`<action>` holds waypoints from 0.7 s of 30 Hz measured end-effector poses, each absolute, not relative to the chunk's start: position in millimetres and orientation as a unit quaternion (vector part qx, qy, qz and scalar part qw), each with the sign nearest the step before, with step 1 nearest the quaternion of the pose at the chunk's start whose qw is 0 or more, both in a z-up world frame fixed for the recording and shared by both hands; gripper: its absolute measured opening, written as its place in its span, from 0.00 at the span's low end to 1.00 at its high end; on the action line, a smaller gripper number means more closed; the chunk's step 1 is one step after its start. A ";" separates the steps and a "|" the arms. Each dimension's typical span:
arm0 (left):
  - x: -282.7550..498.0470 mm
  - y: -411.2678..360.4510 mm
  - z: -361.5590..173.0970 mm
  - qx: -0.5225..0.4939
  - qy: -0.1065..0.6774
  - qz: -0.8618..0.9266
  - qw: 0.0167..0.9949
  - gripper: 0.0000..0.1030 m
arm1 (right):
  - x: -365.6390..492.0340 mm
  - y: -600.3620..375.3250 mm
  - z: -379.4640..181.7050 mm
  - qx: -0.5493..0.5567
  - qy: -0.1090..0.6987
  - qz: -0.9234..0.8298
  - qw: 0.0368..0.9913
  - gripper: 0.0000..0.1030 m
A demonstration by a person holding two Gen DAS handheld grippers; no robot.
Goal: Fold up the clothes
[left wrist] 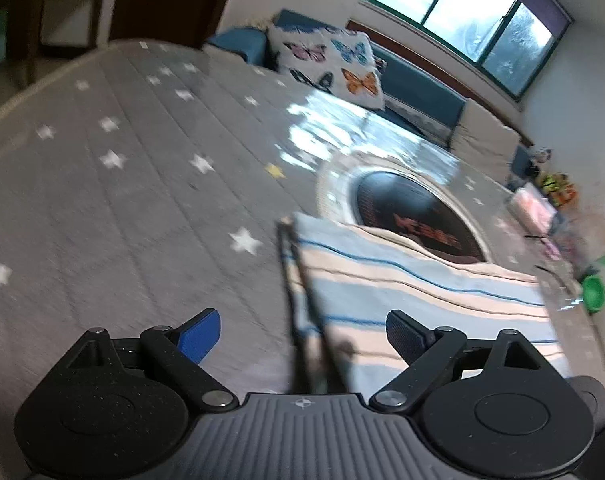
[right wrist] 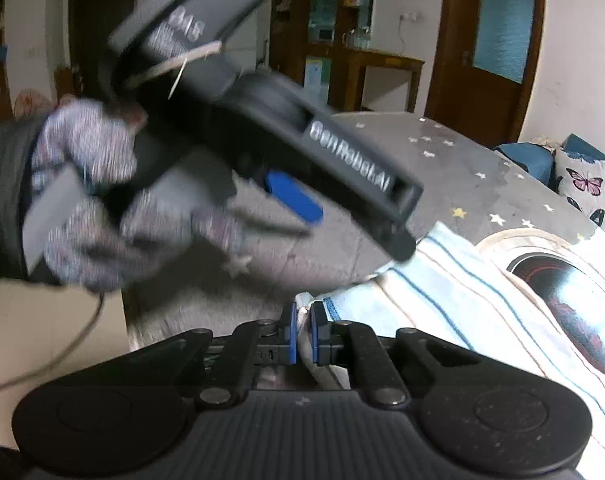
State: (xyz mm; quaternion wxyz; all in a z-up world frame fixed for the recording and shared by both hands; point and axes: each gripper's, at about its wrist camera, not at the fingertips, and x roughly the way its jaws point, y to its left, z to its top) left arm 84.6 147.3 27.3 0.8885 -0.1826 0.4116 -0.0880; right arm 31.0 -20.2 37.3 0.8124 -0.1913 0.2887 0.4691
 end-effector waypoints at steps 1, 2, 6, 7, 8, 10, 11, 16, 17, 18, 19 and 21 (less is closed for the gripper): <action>85.1 146.5 26.6 -0.194 0.414 -0.094 0.884 0.86 | 32.1 -22.8 41.4 -0.183 0.288 0.470 0.814 0.06; 86.2 146.2 25.8 -0.209 0.419 -0.100 0.878 0.85 | 33.3 -25.6 45.4 -0.174 0.287 0.470 0.816 0.06; 90.6 147.3 20.0 -0.258 0.438 -0.107 0.855 0.81 | 35.7 -37.2 60.5 -0.156 0.274 0.469 0.825 0.06; 91.1 148.2 18.3 -0.271 0.441 -0.111 0.848 0.79 | 36.1 -39.4 62.7 -0.152 0.272 0.469 0.827 0.06; 91.6 148.6 16.5 -0.282 0.443 -0.114 0.843 0.76 | 36.5 -40.8 64.0 -0.150 0.271 0.468 0.827 0.06; 92.1 148.2 13.3 -0.301 0.449 -0.118 0.833 0.70 | 37.5 -44.3 65.9 -0.144 0.270 0.468 0.829 0.06; 92.6 147.9 11.8 -0.309 0.450 -0.122 0.829 0.61 | 37.3 -45.2 66.3 -0.143 0.269 0.469 0.829 0.06; 98.9 146.1 6.0 -0.331 0.453 -0.136 0.817 0.23 | 35.5 -47.7 64.8 -0.141 0.267 0.475 0.826 0.06; 100.2 145.0 5.7 -0.330 0.453 -0.139 0.816 0.18 | 34.2 -46.8 64.3 -0.144 0.265 0.475 0.826 0.06; 101.0 144.1 6.5 -0.325 0.454 -0.138 0.818 0.17 | 34.4 -47.4 64.1 -0.146 0.267 0.474 0.826 0.07; 101.8 142.9 7.3 -0.320 0.453 -0.138 0.820 0.14 | 36.2 -48.5 64.8 -0.145 0.272 0.474 0.825 0.07; 101.7 141.8 10.4 -0.313 0.449 -0.141 0.825 0.12 | 39.0 -57.1 67.7 -0.133 0.277 0.475 0.824 0.10</action>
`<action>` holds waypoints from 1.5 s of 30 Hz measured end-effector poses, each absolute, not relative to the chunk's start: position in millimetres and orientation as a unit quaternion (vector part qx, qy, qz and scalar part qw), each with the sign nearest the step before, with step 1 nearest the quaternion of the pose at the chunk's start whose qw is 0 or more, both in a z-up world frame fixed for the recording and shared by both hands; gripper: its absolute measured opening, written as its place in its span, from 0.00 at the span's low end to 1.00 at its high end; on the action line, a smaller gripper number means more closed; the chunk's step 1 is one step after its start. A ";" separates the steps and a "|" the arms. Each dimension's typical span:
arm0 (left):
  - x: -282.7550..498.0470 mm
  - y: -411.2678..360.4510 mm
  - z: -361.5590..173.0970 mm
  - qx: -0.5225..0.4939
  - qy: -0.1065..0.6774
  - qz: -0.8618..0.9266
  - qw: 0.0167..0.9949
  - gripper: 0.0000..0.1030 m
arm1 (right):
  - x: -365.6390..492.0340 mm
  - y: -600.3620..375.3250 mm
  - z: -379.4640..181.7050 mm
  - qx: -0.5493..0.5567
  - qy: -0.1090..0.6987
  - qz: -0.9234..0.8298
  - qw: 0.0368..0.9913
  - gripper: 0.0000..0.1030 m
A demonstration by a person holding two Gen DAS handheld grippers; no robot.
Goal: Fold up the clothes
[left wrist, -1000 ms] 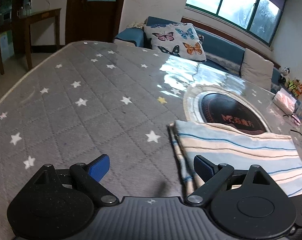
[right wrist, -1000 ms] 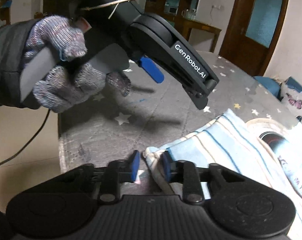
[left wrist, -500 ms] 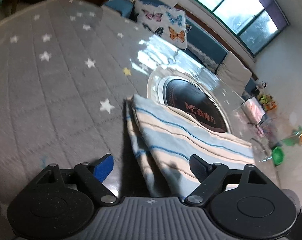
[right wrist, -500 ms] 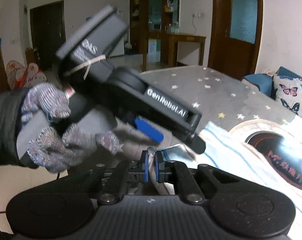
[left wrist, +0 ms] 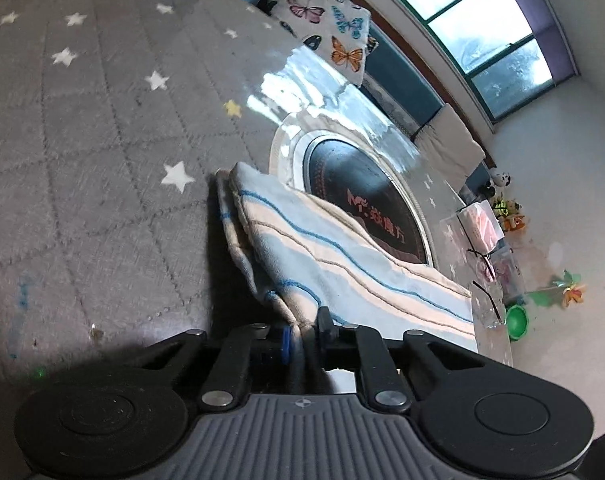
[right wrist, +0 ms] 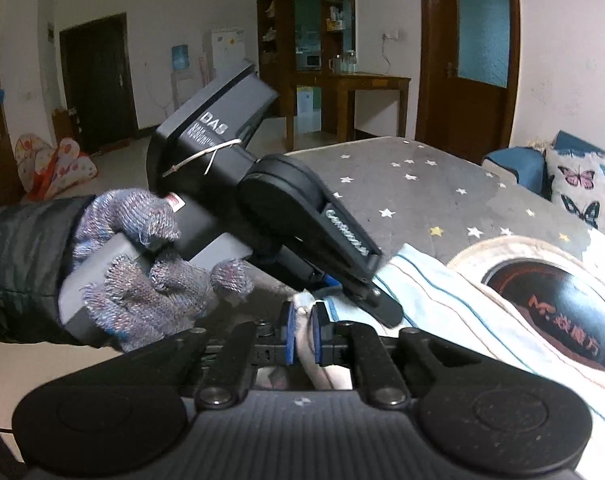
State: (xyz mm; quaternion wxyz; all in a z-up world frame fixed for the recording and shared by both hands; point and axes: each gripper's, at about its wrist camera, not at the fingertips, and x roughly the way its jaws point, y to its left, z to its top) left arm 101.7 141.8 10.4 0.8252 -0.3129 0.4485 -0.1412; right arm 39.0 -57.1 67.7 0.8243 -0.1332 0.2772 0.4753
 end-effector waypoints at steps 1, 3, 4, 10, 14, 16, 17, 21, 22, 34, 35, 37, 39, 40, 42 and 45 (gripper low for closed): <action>101.3 141.7 12.1 -0.311 0.446 -0.143 0.827 0.12 | 40.6 -63.9 70.1 -0.127 0.278 0.475 0.825 0.10; 100.6 141.4 15.1 -0.307 0.441 -0.146 0.831 0.12 | 48.3 -80.8 72.8 -0.114 0.282 0.460 0.834 0.10; 100.6 140.7 16.1 -0.306 0.440 -0.147 0.831 0.12 | 54.3 -89.9 73.2 -0.105 0.288 0.449 0.839 0.10; 99.5 133.8 30.7 -0.298 0.427 -0.152 0.840 0.11 | 110.6 -131.0 49.9 -0.115 0.320 0.310 0.888 0.10; 99.4 124.9 42.2 -0.283 0.419 -0.157 0.848 0.11 | 151.9 -149.9 29.5 -0.101 0.341 0.239 0.904 0.11; 100.1 121.6 48.1 -0.278 0.415 -0.158 0.852 0.11 | 165.6 -153.2 22.0 -0.096 0.346 0.225 0.906 0.11; 100.8 119.8 50.2 -0.276 0.414 -0.159 0.853 0.11 | 170.0 -154.4 19.3 -0.093 0.347 0.220 0.907 0.11; 103.8 112.6 55.5 -0.270 0.413 -0.162 0.855 0.10 | 177.3 -153.1 11.9 -0.091 0.342 0.210 0.911 0.10; 104.8 109.5 56.1 -0.268 0.412 -0.163 0.855 0.10 | 178.8 -152.9 9.2 -0.090 0.342 0.207 0.912 0.11; 108.1 96.6 79.6 -0.254 0.394 -0.182 0.864 0.10 | 169.8 -150.9 11.0 -0.103 0.357 0.216 0.903 0.14; 108.5 93.7 81.6 -0.252 0.394 -0.184 0.865 0.10 | 164.3 -150.8 12.1 -0.105 0.358 0.221 0.901 0.15; 108.4 89.2 84.7 -0.247 0.393 -0.187 0.866 0.10 | 151.0 -150.7 11.9 -0.115 0.355 0.225 0.900 0.15; 109.3 84.7 88.5 -0.243 0.393 -0.188 0.867 0.10 | 139.5 -151.5 13.2 -0.117 0.354 0.230 0.899 0.17; 109.6 83.5 89.8 -0.242 0.393 -0.188 0.867 0.10 | 134.0 -152.3 14.1 -0.115 0.355 0.234 0.898 0.17; 110.5 78.9 94.4 -0.238 0.391 -0.189 0.869 0.10 | 122.5 -154.1 16.0 -0.116 0.354 0.241 0.896 0.19; 111.4 71.6 100.7 -0.232 0.387 -0.193 0.871 0.10 | 104.4 -157.7 17.7 -0.112 0.355 0.251 0.894 0.21</action>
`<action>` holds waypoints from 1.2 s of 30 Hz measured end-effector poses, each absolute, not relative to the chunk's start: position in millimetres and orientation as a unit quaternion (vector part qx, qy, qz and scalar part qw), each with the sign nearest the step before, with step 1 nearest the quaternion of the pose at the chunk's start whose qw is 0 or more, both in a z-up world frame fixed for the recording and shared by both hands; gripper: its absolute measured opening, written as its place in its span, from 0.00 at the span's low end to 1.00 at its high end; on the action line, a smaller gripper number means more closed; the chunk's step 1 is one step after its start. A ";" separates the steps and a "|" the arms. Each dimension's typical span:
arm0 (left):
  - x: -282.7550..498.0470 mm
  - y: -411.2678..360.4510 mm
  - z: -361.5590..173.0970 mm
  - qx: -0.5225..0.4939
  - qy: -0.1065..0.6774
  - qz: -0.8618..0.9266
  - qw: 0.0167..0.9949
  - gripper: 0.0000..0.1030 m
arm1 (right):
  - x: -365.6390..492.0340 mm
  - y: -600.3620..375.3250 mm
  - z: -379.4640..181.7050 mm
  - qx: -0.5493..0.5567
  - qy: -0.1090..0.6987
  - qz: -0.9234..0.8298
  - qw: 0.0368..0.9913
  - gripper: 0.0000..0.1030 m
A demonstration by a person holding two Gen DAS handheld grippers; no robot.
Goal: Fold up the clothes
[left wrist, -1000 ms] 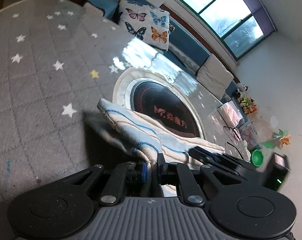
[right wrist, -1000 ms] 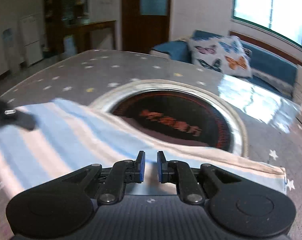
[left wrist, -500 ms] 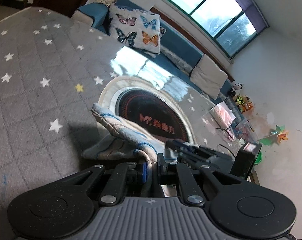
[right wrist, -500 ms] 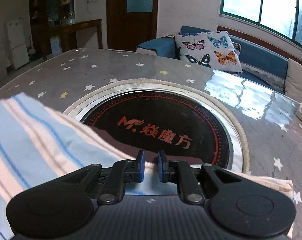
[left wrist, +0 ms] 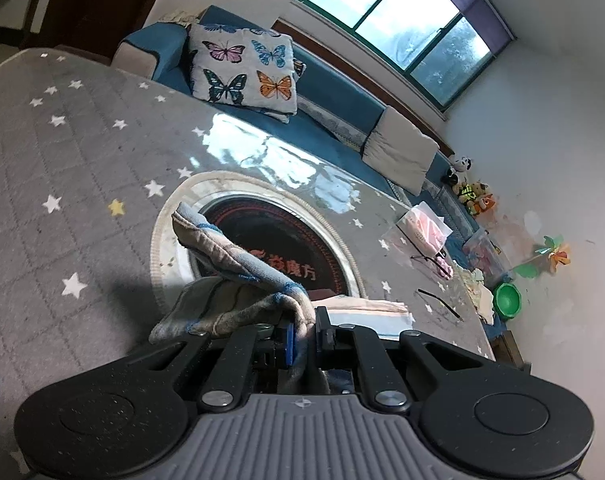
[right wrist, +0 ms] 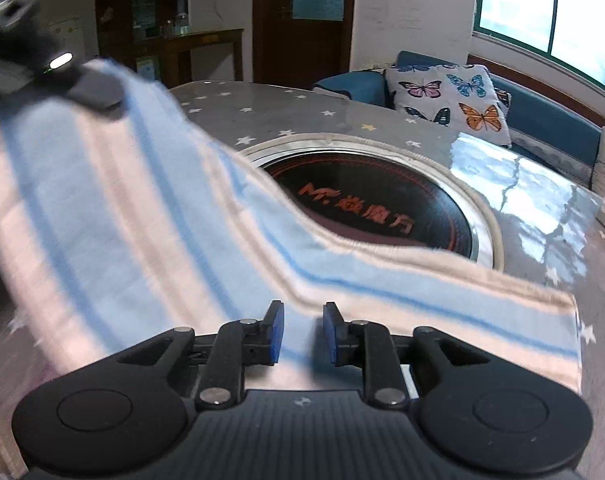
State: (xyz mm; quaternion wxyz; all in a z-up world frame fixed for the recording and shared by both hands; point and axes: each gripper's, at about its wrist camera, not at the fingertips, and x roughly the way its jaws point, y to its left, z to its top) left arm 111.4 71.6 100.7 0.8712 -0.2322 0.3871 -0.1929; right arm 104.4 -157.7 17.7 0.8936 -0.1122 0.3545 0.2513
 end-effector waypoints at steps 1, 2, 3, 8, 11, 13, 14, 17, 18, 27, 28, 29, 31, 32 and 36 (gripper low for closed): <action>111.9 68.1 103.2 -0.229 0.386 -0.194 0.872 0.10 | 99.6 -158.7 17.9 -0.113 0.353 0.253 0.894 0.21; 112.4 65.0 105.2 -0.227 0.386 -0.196 0.872 0.10 | 91.6 -161.8 18.0 -0.115 0.350 0.254 0.894 0.22; 113.1 61.2 107.3 -0.224 0.385 -0.197 0.873 0.10 | 85.4 -162.9 18.0 -0.119 0.349 0.257 0.893 0.23; 117.5 38.1 116.7 -0.206 0.390 -0.202 0.874 0.10 | 54.8 -170.9 16.8 -0.118 0.348 0.274 0.889 0.24; 119.6 21.7 122.4 -0.192 0.393 -0.204 0.875 0.10 | 39.4 -177.9 17.9 -0.128 0.345 0.285 0.885 0.26; 121.9 8.3 126.6 -0.183 0.395 -0.207 0.876 0.10 | 32.3 -185.9 20.2 -0.127 0.344 0.292 0.883 0.31; 123.3 -0.4 128.7 -0.176 0.397 -0.208 0.876 0.10 | 29.5 -191.9 22.1 -0.124 0.342 0.294 0.884 0.32; 127.3 -26.5 130.9 -0.156 0.403 -0.214 0.876 0.10 | 25.9 -214.3 30.5 -0.106 0.334 0.282 0.893 0.32; 129.5 -37.8 130.5 -0.149 0.407 -0.218 0.875 0.10 | 26.2 -223.4 33.2 -0.098 0.331 0.274 0.898 0.32; 135.3 -137.9 102.8 -0.087 0.448 -0.268 0.848 0.10 | 31.4 -310.4 39.2 -0.022 0.324 0.172 0.930 0.33; 135.3 -149.0 97.7 -0.076 0.450 -0.271 0.847 0.10 | 31.8 -318.8 38.9 -0.011 0.325 0.163 0.931 0.33; 135.6 -158.6 91.9 -0.067 0.453 -0.274 0.846 0.10 | 32.2 -326.5 38.3 0.000 0.326 0.155 0.933 0.33; 136.1 -176.0 77.5 -0.057 0.469 -0.284 0.834 0.11 | 33.5 -343.5 36.4 0.027 0.329 0.145 0.933 0.33; 135.7 -182.9 69.7 -0.052 0.477 -0.287 0.829 0.11 | 34.7 -349.4 36.0 0.038 0.330 0.141 0.933 0.33; 127.9 -192.8 54.8 -0.048 0.490 -0.310 0.813 0.23 | 37.3 -373.1 36.3 0.075 0.333 0.132 0.930 0.33</action>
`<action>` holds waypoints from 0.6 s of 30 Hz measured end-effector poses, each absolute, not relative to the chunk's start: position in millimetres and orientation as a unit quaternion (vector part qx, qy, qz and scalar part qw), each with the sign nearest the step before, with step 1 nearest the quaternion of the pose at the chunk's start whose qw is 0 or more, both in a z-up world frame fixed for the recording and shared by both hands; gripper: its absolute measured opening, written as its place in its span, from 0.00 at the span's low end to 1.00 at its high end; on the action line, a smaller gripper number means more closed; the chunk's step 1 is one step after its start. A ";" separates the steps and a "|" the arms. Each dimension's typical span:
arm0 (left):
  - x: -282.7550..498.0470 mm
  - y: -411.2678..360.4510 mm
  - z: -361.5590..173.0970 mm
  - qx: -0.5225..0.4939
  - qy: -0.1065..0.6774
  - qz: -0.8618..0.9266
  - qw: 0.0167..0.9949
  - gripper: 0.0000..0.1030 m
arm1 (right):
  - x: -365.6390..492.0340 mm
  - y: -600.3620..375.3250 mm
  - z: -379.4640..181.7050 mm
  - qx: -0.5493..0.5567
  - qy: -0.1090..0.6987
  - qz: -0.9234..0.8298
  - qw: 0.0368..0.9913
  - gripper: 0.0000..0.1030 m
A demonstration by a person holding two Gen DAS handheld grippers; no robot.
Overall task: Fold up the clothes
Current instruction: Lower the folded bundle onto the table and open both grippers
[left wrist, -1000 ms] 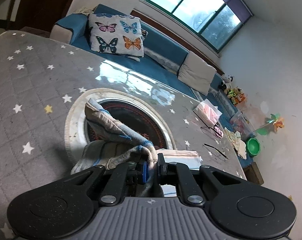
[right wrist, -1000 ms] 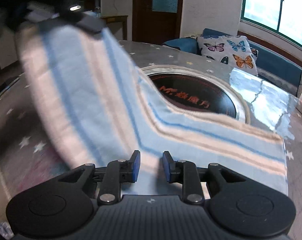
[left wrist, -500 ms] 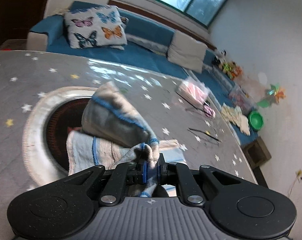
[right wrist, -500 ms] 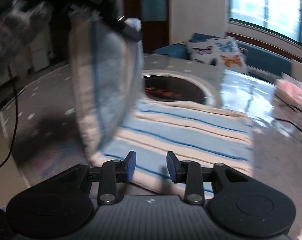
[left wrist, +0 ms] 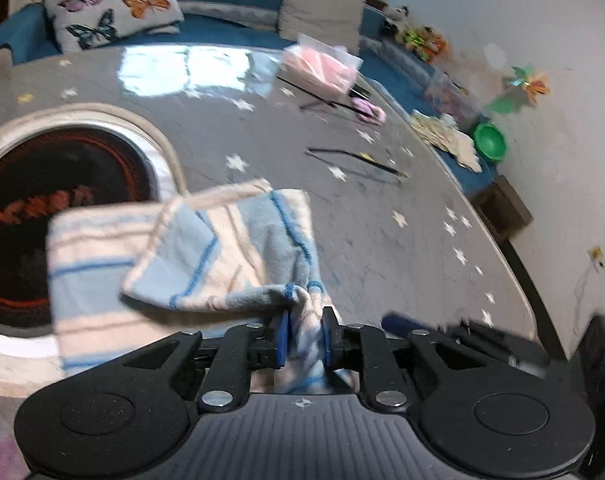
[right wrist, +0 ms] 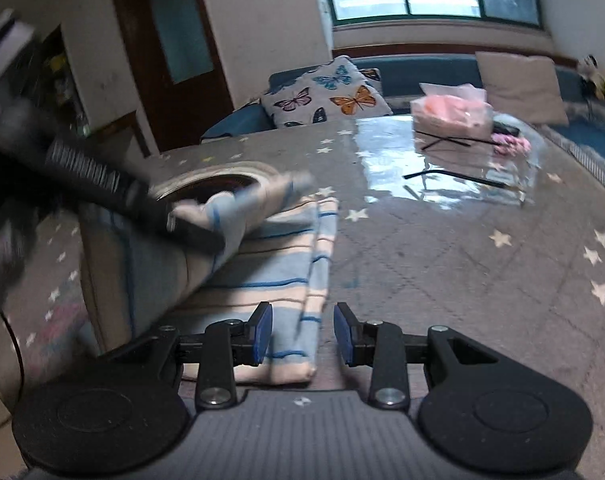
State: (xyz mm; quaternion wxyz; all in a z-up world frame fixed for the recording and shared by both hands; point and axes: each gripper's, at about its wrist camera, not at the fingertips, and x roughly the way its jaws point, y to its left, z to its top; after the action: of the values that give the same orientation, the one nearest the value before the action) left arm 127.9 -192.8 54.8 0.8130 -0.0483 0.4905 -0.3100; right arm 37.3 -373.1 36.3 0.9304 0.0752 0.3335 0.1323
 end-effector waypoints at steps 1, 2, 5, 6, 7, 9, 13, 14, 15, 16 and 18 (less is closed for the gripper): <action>125.1 -193.4 53.6 -0.047 0.491 -0.318 0.810 0.32 | 38.4 -378.8 36.9 0.083 0.333 0.131 0.930 0.33; 122.9 -193.6 53.3 -0.045 0.489 -0.320 0.810 0.43 | 38.8 -383.9 37.4 0.089 0.332 0.129 0.930 0.33; 116.0 -183.7 58.7 -0.039 0.473 -0.326 0.817 0.50 | 44.2 -395.3 41.5 0.114 0.328 0.129 0.929 0.33; 114.1 -178.9 61.2 -0.039 0.468 -0.325 0.821 0.51 | 48.1 -398.8 42.4 0.126 0.328 0.132 0.927 0.33; 113.7 -175.1 63.7 -0.039 0.465 -0.323 0.824 0.55 | 51.2 -400.8 42.8 0.138 0.328 0.137 0.924 0.33; 111.4 -163.3 69.5 -0.042 0.457 -0.313 0.832 0.60 | 57.0 -401.9 41.6 0.159 0.331 0.148 0.918 0.34; 111.3 -139.7 69.5 -0.046 0.452 -0.287 0.843 0.64 | 66.1 -384.6 38.8 0.150 0.339 0.178 0.911 0.44; 110.4 -131.8 68.0 -0.047 0.453 -0.279 0.845 0.65 | 65.9 -375.9 38.2 0.132 0.342 0.184 0.912 0.51; 109.8 -124.6 66.5 -0.050 0.454 -0.271 0.847 0.65 | 65.4 -366.9 37.1 0.111 0.343 0.189 0.913 0.57; 109.6 -116.9 64.2 -0.054 0.456 -0.261 0.849 0.65 | 64.9 -359.5 36.1 0.092 0.345 0.192 0.914 0.59; 109.9 -103.9 59.0 -0.063 0.460 -0.244 0.851 0.65 | 64.0 -345.7 33.8 0.055 0.346 0.191 0.917 0.65</action>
State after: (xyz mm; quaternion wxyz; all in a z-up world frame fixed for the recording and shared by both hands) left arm 109.9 -103.9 59.0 0.8514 -0.0629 0.4600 -0.2441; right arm 64.0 -345.7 33.8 0.9170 0.0553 0.3458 0.1911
